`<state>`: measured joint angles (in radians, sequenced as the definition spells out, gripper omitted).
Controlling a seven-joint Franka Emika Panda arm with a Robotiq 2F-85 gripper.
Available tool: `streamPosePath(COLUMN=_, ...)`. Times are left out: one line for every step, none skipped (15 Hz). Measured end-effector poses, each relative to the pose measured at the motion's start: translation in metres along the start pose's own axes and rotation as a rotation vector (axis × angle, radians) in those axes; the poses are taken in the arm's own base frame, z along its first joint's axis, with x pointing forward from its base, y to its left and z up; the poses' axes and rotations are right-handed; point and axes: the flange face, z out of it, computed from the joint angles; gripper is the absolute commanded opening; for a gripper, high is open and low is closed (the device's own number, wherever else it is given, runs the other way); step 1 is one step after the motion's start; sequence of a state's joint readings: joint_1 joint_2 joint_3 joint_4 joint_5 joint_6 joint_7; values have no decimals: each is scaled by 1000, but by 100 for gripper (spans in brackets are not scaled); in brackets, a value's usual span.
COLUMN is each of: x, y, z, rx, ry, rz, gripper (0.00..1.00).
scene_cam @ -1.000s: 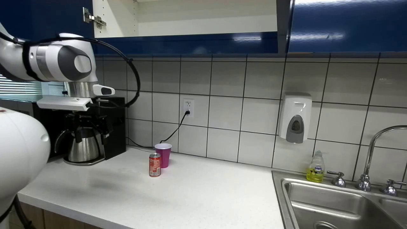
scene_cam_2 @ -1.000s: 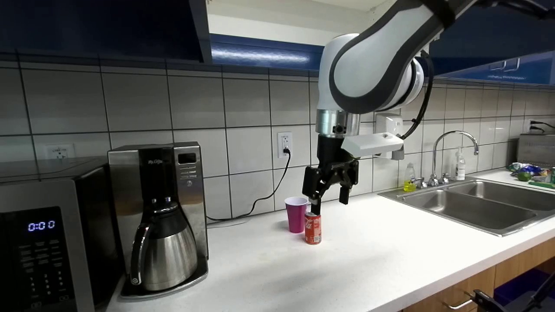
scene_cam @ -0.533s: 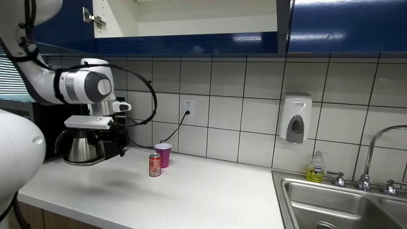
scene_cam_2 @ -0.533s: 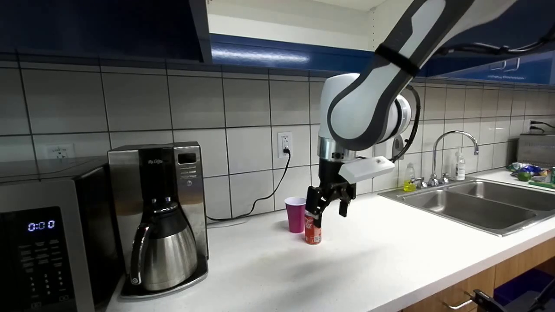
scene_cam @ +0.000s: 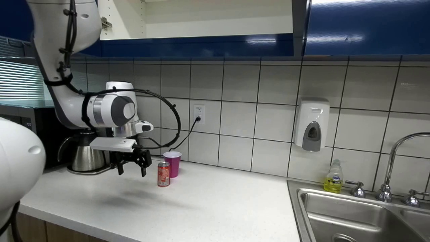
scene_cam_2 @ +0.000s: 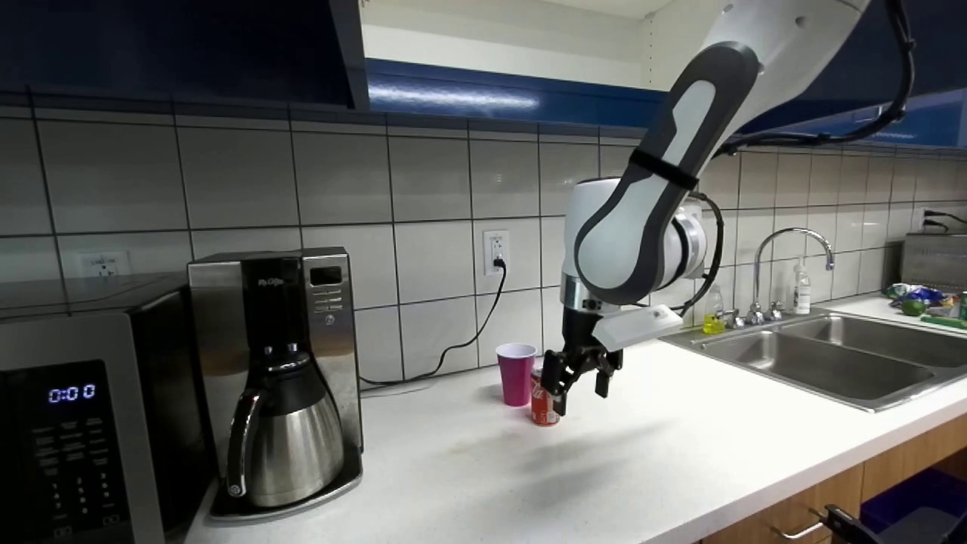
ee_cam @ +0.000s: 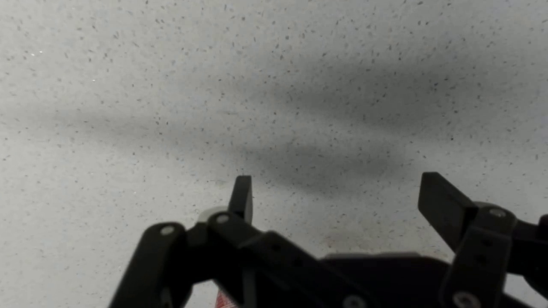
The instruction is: Put the red can inside the cabinet
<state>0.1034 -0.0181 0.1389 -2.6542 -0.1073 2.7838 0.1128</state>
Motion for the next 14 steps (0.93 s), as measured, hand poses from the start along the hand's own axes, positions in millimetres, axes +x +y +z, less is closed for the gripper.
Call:
streamPosePath(x=3, y=4, z=6, rx=-2, ry=0, rz=0, gripper=100)
streamPosePath(x=6, y=8, z=12, rx=-4, ry=1, rz=-1, gripper=100)
streamPosePath(x=9, y=12, z=16, rx=-9, ry=5, rz=-3, gripper=100)
streamPosePath(x=13, y=15, z=20, rx=-15, ry=9, rz=-3, gripper=100)
streamPosePath(x=17, y=19, z=23, rx=-23, ry=15, rz=-2, gripper=100)
streamPosePath(x=22, y=24, z=26, rx=-31, ry=20, rz=-1, gripper=100)
streamPosePath(x=26, y=27, z=28, rx=-39, ry=27, rz=1, gripper=100)
streamPosePath(x=30, y=30, z=30, rx=-45, ry=34, rz=3, gripper=100)
streamPosePath(x=34, y=32, z=33, rx=-51, ry=40, rz=7, gripper=100)
streamPosePath(x=38, y=34, z=35, rx=-55, ry=46, rz=11, gripper=100)
streamPosePath(x=42, y=34, z=37, rx=-58, ry=52, rz=16, gripper=100)
streamPosePath(x=46, y=34, z=39, rx=-60, ry=59, rz=19, gripper=100)
streamPosePath(x=49, y=33, z=41, rx=-62, ry=68, rz=23, gripper=100)
streamPosePath(x=53, y=32, z=43, rx=-63, ry=76, rz=28, gripper=100)
